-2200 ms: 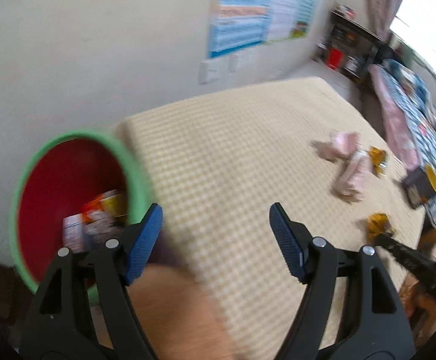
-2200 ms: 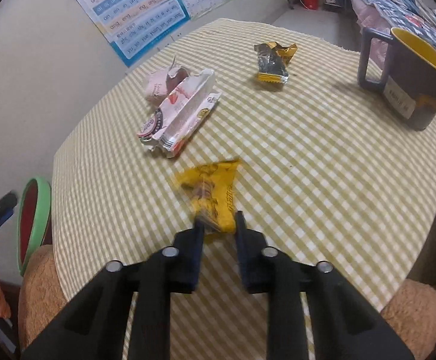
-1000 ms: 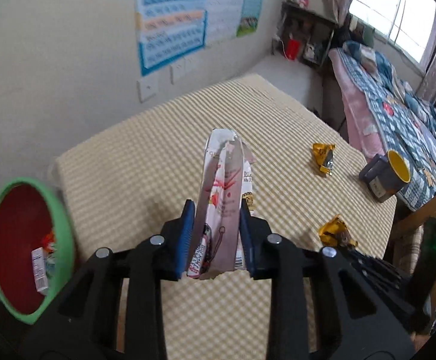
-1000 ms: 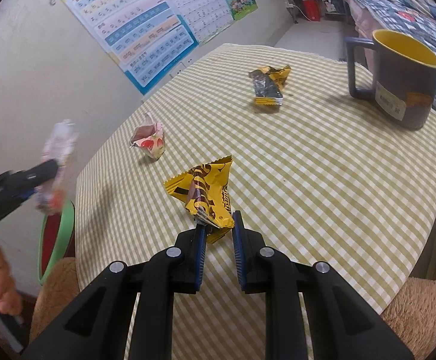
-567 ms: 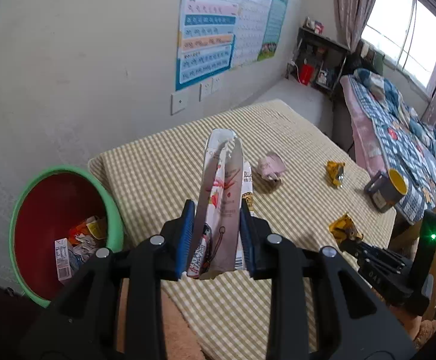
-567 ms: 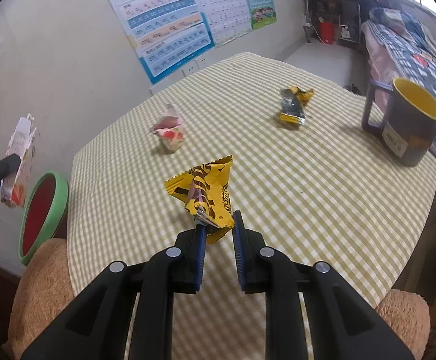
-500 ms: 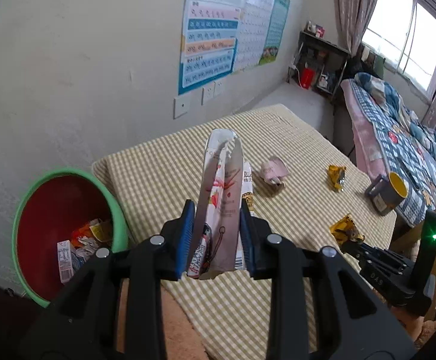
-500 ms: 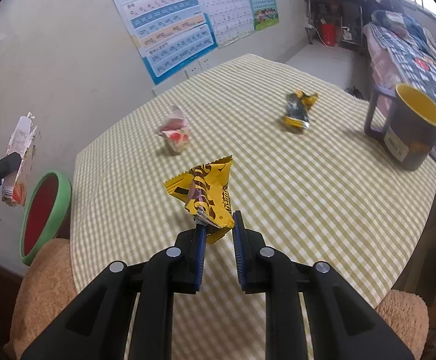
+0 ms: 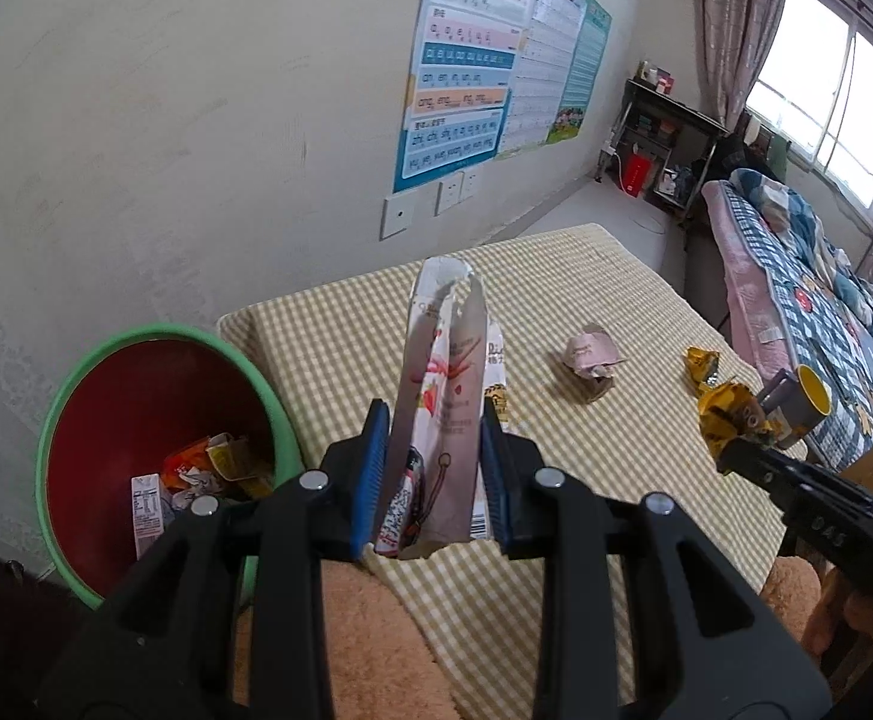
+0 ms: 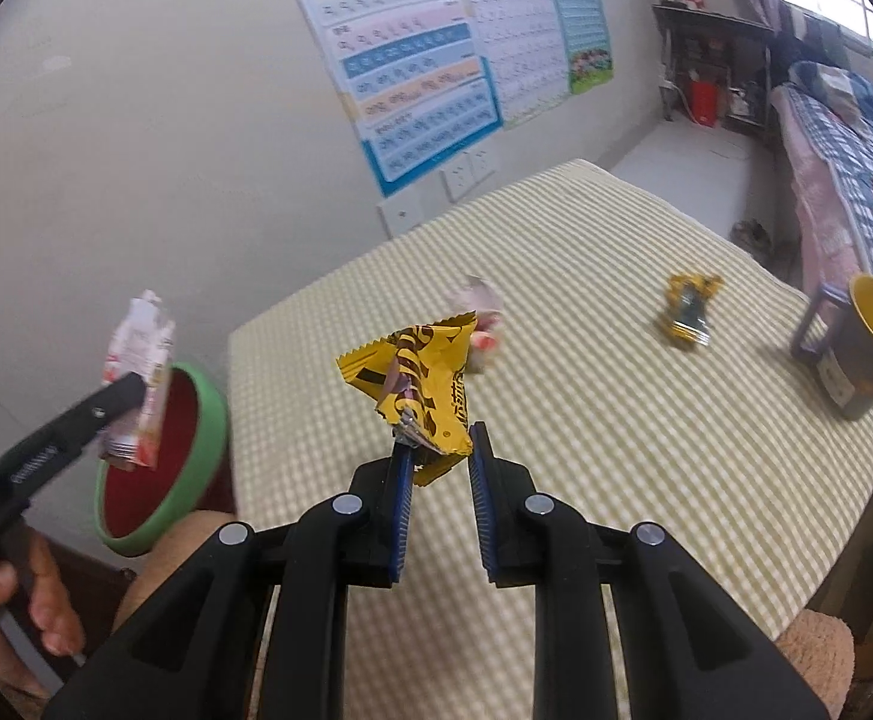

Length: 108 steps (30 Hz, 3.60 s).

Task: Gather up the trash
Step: 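Carry the pink-white wrapper and yellow striped wrapper over the bin with both grippers, then open both grippers over the bin to drop both wrappers, then grasp the pink carton with the left gripper while the right grasps the small yellow wrapper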

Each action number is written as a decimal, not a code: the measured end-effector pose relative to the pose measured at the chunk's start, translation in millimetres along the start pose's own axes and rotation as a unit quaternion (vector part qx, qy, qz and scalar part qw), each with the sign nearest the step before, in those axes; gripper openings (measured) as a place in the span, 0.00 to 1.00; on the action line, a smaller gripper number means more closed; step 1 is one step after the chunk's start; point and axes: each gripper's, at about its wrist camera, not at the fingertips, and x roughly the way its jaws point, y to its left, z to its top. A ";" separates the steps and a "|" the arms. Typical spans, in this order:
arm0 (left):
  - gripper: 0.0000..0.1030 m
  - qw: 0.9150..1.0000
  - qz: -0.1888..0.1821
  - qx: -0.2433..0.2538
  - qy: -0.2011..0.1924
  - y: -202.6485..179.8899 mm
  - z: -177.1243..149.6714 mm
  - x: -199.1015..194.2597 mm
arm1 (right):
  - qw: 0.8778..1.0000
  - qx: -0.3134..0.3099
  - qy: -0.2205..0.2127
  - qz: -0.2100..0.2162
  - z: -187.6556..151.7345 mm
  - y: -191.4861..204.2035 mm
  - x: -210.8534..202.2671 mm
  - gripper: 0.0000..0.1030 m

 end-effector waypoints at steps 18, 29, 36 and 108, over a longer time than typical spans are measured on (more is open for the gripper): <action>0.28 0.999 0.011 -0.032 0.005 32.3 -3.0 0.9 | 0.998 -0.046 0.010 0.039 7.1 52.1 4.5 0.19; 0.28 0.997 0.042 -0.059 -0.002 66.0 -5.2 -7.4 | 0.994 -0.083 0.025 0.067 8.7 88.6 17.6 0.19; 0.28 0.994 0.077 -0.082 -0.005 103.1 -10.6 -14.6 | 0.989 -0.106 0.043 0.095 10.5 122.8 34.0 0.19; 0.66 0.995 0.055 -0.032 0.078 31.6 -11.7 57.9 | 0.973 0.186 0.038 -0.134 64.8 -205.1 140.5 0.20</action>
